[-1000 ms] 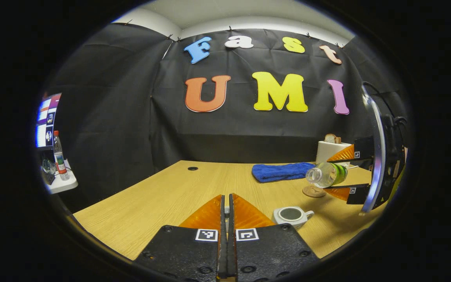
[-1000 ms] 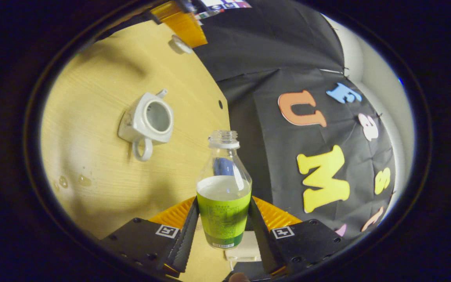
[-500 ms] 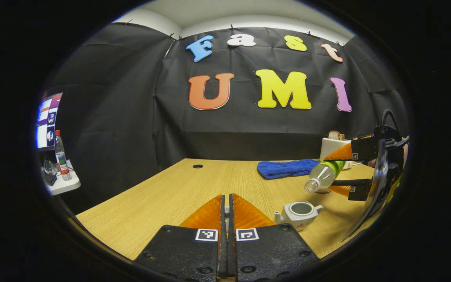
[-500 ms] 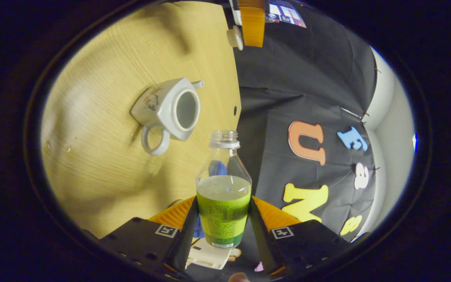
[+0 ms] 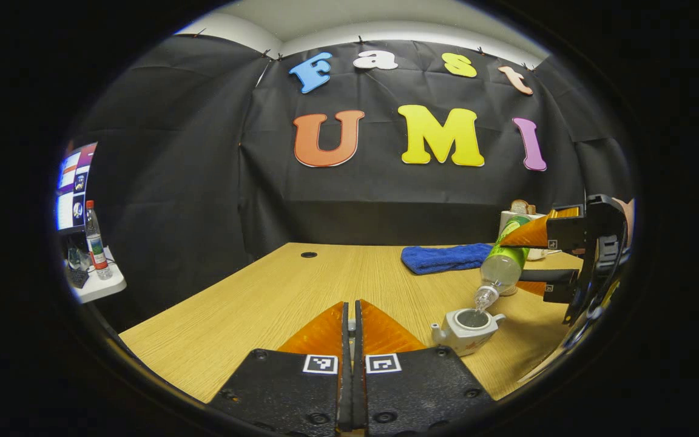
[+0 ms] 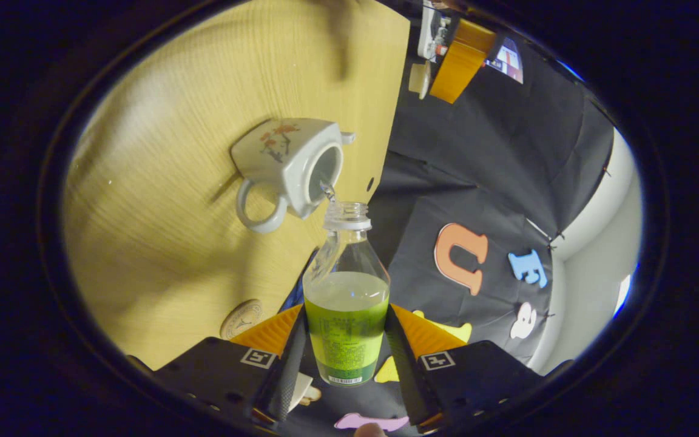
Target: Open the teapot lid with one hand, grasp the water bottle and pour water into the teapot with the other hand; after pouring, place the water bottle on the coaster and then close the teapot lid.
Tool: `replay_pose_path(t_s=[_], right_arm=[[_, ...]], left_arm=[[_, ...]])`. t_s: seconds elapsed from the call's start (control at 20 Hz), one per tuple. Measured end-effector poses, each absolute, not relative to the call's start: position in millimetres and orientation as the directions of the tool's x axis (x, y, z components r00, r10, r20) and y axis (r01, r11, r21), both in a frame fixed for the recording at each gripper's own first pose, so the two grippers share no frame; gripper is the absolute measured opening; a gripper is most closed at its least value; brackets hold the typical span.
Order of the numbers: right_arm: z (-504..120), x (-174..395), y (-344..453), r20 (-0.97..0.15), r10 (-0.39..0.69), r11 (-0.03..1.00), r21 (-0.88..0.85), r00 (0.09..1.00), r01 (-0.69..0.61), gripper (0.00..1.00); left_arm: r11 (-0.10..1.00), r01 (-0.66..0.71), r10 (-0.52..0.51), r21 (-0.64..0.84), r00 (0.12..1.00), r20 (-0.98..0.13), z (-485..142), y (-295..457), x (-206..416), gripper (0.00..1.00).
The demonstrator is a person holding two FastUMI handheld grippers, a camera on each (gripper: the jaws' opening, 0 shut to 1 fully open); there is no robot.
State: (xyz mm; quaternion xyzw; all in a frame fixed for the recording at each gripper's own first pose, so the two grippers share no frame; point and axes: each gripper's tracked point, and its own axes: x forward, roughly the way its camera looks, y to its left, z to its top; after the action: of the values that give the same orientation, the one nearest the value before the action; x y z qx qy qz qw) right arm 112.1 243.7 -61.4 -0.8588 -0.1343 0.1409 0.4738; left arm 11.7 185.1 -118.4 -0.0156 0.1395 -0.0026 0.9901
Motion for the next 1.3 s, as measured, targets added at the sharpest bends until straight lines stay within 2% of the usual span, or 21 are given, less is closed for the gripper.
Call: replay_pose_path(t_s=[0.05,0.65,1.15,1.2,1.3], right_arm=[[-62.1,110.7,243.2,-0.116,0.367,-0.523,-0.847,0.923,0.101,0.73],[-49.3,92.7,265.5,-0.063,0.439,-0.609,-0.755,0.896,0.245,0.71],[-43.3,92.8,272.2,-0.055,0.444,-0.631,-0.728,0.894,0.269,0.73],[-43.4,92.8,272.8,-0.056,0.443,-0.631,-0.729,0.895,0.267,0.71],[-43.7,92.4,271.8,-0.059,0.443,-0.624,-0.737,0.895,0.26,0.73]], left_arm=[[1.0,0.0,-0.009,-0.032,0.961,-0.276,-117.9,185.9,11.0,0.02],[1.0,-0.001,-0.007,-0.028,0.958,-0.287,-122.5,187.9,12.0,0.02],[1.0,0.0,-0.005,-0.019,0.959,-0.285,-121.1,189.1,10.8,0.03],[1.0,-0.001,-0.004,-0.018,0.959,-0.285,-121.2,188.7,11.2,0.02],[1.0,-0.004,-0.001,-0.017,0.958,-0.286,-122.1,189.4,11.3,0.02]])
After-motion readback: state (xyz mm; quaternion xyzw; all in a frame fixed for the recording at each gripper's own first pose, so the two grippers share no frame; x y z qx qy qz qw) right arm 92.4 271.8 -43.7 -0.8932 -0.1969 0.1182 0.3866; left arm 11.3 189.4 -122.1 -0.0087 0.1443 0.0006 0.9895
